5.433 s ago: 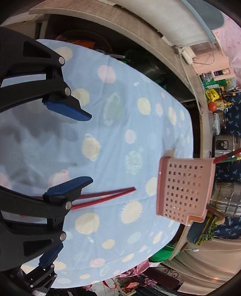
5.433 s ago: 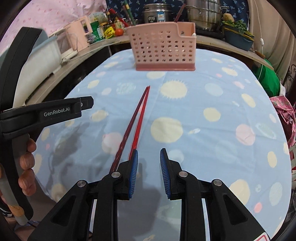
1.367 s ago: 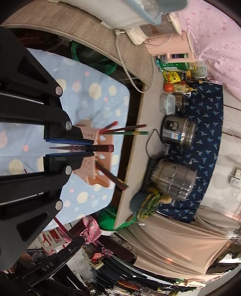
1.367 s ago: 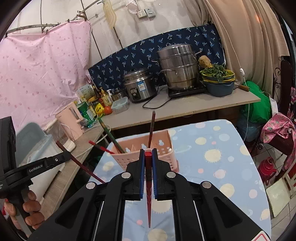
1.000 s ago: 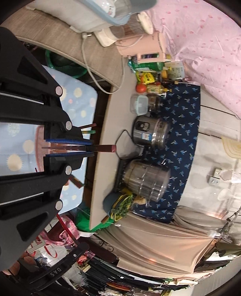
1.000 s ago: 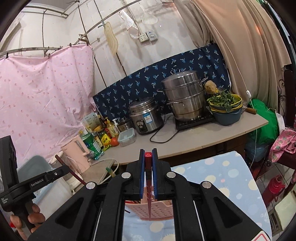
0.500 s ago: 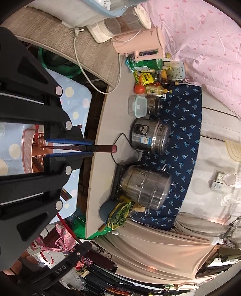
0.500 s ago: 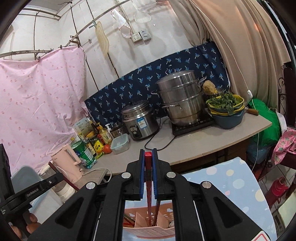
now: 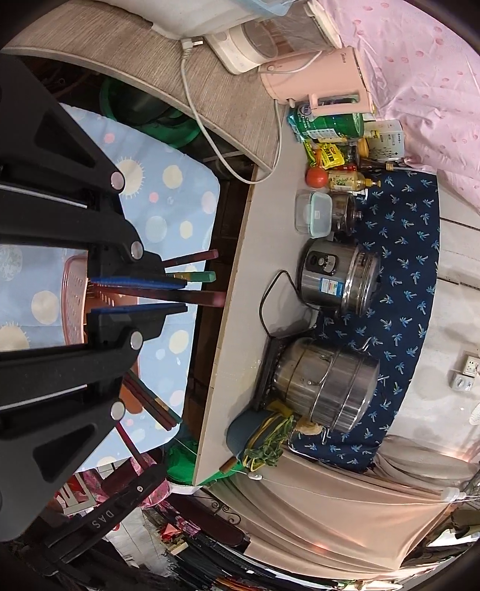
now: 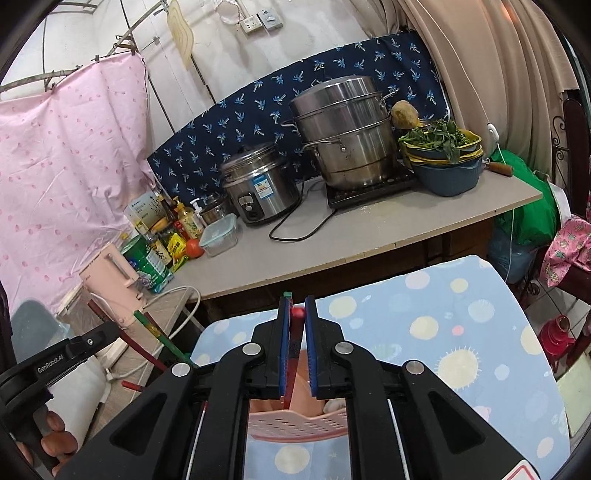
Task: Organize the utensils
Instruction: 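Lower both chopsticks into the caddy and open both tools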
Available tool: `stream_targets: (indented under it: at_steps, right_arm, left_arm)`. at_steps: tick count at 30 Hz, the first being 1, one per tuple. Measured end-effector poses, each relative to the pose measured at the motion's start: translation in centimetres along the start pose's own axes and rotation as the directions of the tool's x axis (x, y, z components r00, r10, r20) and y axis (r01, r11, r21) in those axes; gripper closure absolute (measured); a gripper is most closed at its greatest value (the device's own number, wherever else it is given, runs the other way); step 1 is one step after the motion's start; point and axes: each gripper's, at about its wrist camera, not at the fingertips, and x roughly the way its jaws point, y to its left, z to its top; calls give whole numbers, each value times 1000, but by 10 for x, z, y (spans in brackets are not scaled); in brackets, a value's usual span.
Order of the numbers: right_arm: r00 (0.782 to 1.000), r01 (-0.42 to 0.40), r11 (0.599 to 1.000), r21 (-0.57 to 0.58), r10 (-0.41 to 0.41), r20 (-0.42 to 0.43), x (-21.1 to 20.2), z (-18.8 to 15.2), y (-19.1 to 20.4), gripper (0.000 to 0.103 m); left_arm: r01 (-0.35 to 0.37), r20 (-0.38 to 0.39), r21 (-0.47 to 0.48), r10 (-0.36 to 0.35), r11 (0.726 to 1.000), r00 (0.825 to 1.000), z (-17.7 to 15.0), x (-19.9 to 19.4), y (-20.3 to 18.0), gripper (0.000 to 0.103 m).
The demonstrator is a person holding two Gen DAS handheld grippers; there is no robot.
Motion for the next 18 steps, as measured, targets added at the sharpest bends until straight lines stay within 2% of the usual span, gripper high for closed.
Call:
stream_targets:
  at_steps: [1,2,3,4,6,11,13,18]
  right_arm:
    - [1000,1,1000,-2,-1,0,-1,-1,0,92]
    - [1000,2,1000,-3,-2,-2,-2,-1,-1,92]
    - [1000,2,1000,-5,-2,-3,-4,-1,0,89]
    - [1000,3,1000,-6,-3,-4,-6,-1,1,84]
    - [1000,6,1000,-17,-6,4,-12,-1,2,77]
    - [1000,11,999,-53,-11,-2,-30,-8,5,69]
    - [1000,24,998,-65,-25,-6,-39,-15,7,61]
    - [998,46,995,-89,-50,-48,-54,-34,4,60]
  left_arm:
    - [-5,2,-4,5,1000,1000,-1,0,0,90]
    - [-10,3,-5,10,1000,1000,-1,0,0,76]
    - [-24,8,-8,24,1000,1000,-2,-1,1,66]
    - [-35,19,-13,35,999,999,-2,-4,1,52]
    - [-50,42,-14,51,999,998,-4,-9,1,49]
    - [-76,46,1,76,997,996,-11,-21,2,49]
    - [-96,50,15,95,995,994,-16,-27,0,49]
    - [-115,30,25,114,993,993,-36,-40,1,44]
